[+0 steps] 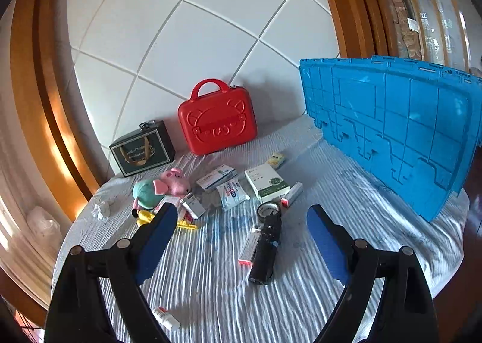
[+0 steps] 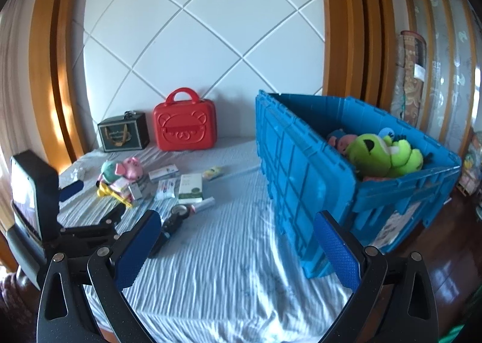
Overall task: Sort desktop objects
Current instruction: 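Return both tools from the crate to the bed, then grasp the white medicine bottle with the left tool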
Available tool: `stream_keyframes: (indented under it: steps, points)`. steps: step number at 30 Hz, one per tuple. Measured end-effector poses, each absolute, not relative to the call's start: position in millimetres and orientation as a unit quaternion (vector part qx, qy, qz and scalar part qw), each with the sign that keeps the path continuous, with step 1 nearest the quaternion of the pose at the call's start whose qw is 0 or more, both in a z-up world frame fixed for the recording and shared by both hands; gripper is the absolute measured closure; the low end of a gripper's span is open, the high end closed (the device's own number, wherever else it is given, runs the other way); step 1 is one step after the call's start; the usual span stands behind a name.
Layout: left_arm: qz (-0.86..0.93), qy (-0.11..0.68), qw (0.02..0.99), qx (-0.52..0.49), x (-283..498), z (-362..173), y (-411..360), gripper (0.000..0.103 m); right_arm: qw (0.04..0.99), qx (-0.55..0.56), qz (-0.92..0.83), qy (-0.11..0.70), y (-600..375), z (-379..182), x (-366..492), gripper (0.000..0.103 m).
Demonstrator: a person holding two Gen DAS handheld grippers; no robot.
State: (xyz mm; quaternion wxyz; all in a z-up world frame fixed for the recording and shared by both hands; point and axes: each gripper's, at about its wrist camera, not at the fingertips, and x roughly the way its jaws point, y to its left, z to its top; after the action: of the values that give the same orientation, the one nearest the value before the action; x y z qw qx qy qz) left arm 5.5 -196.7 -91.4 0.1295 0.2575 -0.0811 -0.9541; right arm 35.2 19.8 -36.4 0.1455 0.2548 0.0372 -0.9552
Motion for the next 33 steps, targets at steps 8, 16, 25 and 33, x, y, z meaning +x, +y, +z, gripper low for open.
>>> stream_keyframes:
  steps: [8,16,25,33]
  points:
    - [-0.938,-0.059,0.188,0.284,21,-122,-269,0.014,0.198,0.263,-0.943,0.05,-39,-53,10,0.001]
    - [-0.904,-0.009,0.233,0.359,60,-190,-335,0.014,0.264,0.313,-0.909,0.079,-125,-118,-25,0.001]
    - [-0.859,0.13,0.261,0.421,67,-265,-379,0.015,0.285,0.381,-0.874,0.101,-159,-182,-41,0.001]
    - [-0.84,0.168,0.267,0.441,43,-289,-408,0.029,0.287,0.412,-0.858,0.111,-164,-214,-62,0.002]
